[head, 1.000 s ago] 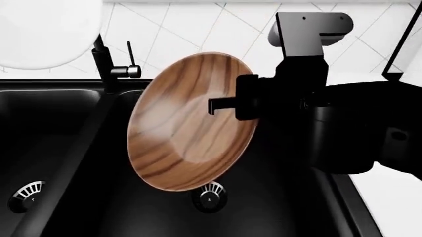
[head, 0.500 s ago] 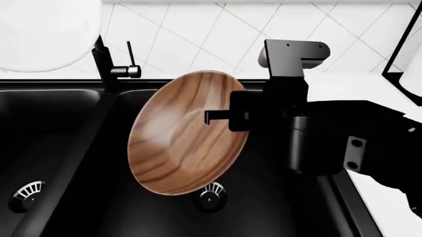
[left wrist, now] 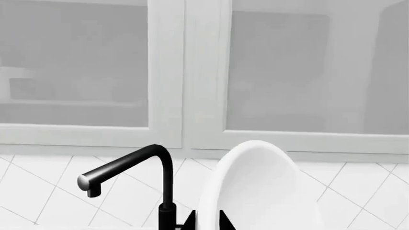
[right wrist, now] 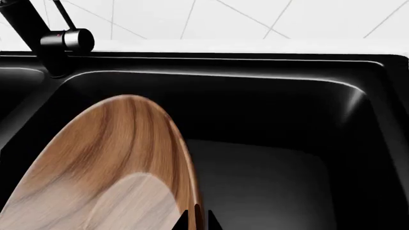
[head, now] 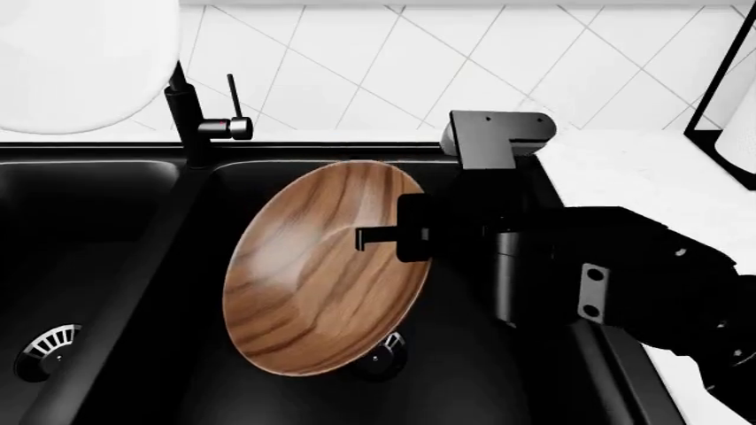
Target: Stack the bowls in the sink.
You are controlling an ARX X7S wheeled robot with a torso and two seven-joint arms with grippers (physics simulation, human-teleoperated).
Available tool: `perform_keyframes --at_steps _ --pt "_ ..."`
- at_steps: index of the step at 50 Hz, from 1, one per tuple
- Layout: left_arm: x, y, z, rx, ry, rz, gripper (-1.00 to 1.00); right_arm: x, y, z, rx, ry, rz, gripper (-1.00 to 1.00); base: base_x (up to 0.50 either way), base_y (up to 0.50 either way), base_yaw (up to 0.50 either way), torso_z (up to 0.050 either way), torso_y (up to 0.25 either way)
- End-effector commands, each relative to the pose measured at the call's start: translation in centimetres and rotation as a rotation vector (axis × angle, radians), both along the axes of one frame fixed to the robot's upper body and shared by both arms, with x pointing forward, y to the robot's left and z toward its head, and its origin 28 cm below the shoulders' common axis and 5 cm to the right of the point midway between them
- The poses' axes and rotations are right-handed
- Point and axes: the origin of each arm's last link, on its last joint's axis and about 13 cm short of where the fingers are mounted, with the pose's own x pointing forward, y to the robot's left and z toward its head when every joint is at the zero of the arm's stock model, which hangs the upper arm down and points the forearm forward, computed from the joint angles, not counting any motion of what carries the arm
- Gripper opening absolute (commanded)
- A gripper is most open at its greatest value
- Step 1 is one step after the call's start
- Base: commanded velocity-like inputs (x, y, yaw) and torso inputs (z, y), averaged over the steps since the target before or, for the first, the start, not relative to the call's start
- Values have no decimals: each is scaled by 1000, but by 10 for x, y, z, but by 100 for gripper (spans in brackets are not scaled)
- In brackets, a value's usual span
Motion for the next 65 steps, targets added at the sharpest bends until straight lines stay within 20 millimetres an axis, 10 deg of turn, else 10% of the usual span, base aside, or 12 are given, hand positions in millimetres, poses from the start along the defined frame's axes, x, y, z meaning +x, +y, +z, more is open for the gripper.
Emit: perform_keyframes --at_steps 1,65 --pt "-2 1 3 -7 -31 7 -100 5 3 -12 3 15 4 -100 0 0 0 0 0" --pt "-2 2 2 -4 -27 10 -100 19 12 -71 12 138 10 -100 0 0 0 0 1"
